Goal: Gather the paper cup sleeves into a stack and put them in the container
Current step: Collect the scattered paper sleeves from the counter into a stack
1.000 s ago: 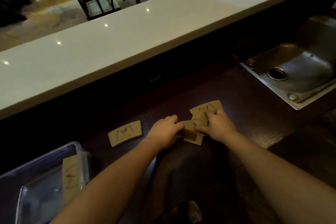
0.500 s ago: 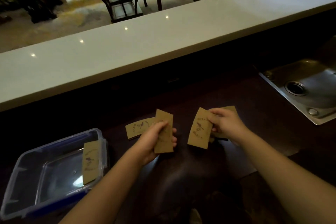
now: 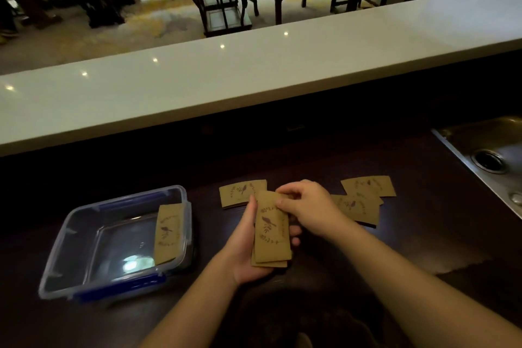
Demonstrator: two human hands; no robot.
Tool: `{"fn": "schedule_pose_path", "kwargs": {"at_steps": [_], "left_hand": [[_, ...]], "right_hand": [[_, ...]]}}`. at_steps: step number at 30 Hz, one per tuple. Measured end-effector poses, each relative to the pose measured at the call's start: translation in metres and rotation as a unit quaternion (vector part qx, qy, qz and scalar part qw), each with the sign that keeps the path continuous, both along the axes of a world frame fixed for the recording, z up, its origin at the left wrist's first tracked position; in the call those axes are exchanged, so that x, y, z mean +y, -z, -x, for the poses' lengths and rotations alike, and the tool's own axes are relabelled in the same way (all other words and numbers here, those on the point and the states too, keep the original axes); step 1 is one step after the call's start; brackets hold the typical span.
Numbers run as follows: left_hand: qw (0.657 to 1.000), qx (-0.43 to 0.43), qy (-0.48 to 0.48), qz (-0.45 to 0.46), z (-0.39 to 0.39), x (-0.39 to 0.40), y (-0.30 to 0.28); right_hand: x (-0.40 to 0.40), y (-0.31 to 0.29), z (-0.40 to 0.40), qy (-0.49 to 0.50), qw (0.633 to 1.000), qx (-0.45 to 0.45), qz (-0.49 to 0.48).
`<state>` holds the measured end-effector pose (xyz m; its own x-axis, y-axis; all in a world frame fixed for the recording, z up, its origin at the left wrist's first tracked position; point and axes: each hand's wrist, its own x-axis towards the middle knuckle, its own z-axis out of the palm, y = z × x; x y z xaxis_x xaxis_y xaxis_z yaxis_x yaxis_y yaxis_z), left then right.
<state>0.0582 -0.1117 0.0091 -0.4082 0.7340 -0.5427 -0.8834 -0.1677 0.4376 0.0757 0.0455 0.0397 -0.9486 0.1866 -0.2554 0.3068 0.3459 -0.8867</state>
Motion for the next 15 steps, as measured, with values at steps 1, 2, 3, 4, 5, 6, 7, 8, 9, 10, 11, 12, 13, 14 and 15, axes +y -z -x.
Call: {"fn": "schedule_pose_path", "kwargs": {"at_steps": [1, 2, 3, 4, 5, 6, 7, 8, 9, 10, 11, 12, 13, 14, 15], "left_hand": [[1.000, -0.009, -0.002, -0.003, 0.000, -0.002, 0.002], [1.000, -0.019, -0.006, -0.005, 0.000, -0.004, 0.005], [1.000, -0.028, -0.012, -0.004, 0.000, -0.006, 0.007], [0.999, -0.033, -0.016, -0.003, 0.001, -0.008, 0.010], [0.999, -0.032, -0.017, -0.004, 0.001, -0.010, 0.011], [0.999, -0.027, -0.015, -0.007, 0.002, -0.012, 0.012], [1.000, -0.021, -0.014, -0.008, 0.003, -0.013, 0.013], [1.000, -0.016, -0.016, -0.006, 0.003, -0.014, 0.013], [1.000, -0.014, -0.019, -0.003, 0.004, -0.015, 0.013], [1.000, -0.011, -0.022, -0.002, 0.004, -0.017, 0.012], [1.000, -0.008, -0.026, 0.000, 0.006, -0.018, 0.012], [1.000, -0.006, -0.029, 0.005, 0.007, -0.019, 0.012], [0.999, -0.005, -0.031, 0.011, 0.009, -0.020, 0.011], [0.999, -0.006, -0.035, 0.018, 0.011, -0.020, 0.011], [0.999, -0.007, -0.039, 0.023, 0.012, -0.021, 0.010]], "right_hand": [[-0.002, 0.004, 0.000, -0.004, 0.999, 0.011, -0.037], [-0.003, 0.007, 0.000, -0.008, 0.999, 0.017, -0.051], [-0.003, 0.010, 0.000, -0.012, 0.999, 0.017, -0.045], [-0.003, 0.014, -0.001, -0.013, 0.999, 0.014, -0.027], [0.000, 0.017, -0.002, -0.010, 1.000, 0.012, -0.011], [0.006, 0.020, -0.002, 0.002, 1.000, 0.015, -0.009], [0.016, 0.024, -0.002, 0.017, 0.999, 0.021, -0.033], [0.030, 0.027, -0.002, 0.032, 0.996, 0.020, -0.083], [0.046, 0.031, -0.002, 0.040, 0.988, 0.008, -0.148], [0.063, 0.034, -0.003, 0.034, 0.974, -0.019, -0.222], [0.079, 0.038, -0.005, 0.016, 0.953, -0.058, -0.296], [0.095, 0.041, -0.008, -0.007, 0.928, -0.106, -0.357], [0.108, 0.044, -0.012, -0.023, 0.905, -0.158, -0.395], [0.118, 0.046, -0.017, -0.027, 0.889, -0.205, -0.409], [0.126, 0.049, -0.021, -0.023, 0.882, -0.240, -0.406]]}}
